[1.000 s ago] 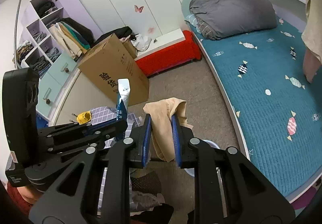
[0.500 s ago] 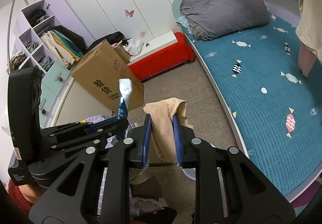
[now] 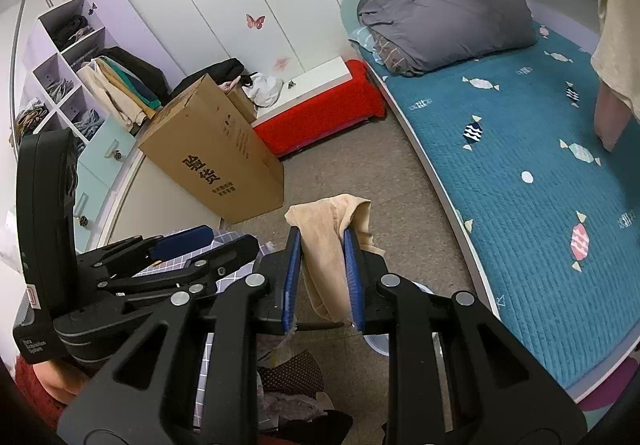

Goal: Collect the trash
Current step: 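Carry both items to the basin and open the left gripper over it, then open the right gripper to drop the beige cloth into the basin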

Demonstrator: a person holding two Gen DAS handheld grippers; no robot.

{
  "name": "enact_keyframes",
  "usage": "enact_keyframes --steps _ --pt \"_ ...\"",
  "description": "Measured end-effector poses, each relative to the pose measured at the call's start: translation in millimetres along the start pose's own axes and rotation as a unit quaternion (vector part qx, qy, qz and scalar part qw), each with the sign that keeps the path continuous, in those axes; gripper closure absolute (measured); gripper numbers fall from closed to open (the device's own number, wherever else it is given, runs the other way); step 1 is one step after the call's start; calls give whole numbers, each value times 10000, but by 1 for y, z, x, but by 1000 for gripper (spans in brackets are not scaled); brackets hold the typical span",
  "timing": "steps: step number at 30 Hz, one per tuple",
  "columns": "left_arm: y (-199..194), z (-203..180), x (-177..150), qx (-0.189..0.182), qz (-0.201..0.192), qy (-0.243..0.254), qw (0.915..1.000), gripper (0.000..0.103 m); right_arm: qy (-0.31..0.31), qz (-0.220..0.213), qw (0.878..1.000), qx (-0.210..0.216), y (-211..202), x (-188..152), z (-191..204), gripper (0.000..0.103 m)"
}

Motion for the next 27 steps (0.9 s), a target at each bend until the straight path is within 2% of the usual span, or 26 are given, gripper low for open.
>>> enact_keyframes --steps 13,14,15,16,27 --pt "-10 16 -4 168 -123 -231 9995 44 -137 81 9998 95 12 2 12 80" --pt "-11 18 -4 182 -129 -245 9995 44 -135 57 9998 96 13 2 12 67" --pt "-12 19 -4 201 -136 -258 9994 44 -120 18 9999 109 14 3 12 39" --pt "-14 23 -4 286 -163 -323 9989 42 -101 -31 9999 60 14 4 11 36" --pt "-27 36 -7 369 -336 -487 9976 40 -254 -121 9994 206 10 5 25 36"
Point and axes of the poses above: each gripper's, at about its wrist camera, not at the fingertips, and y roughly the way its jaws point, z to its left, x to its top, the point moved 5 cm from there along y, roughly the way its jaws point, and after that the axes turned 1 degree about -y, right-handed, at the moved point
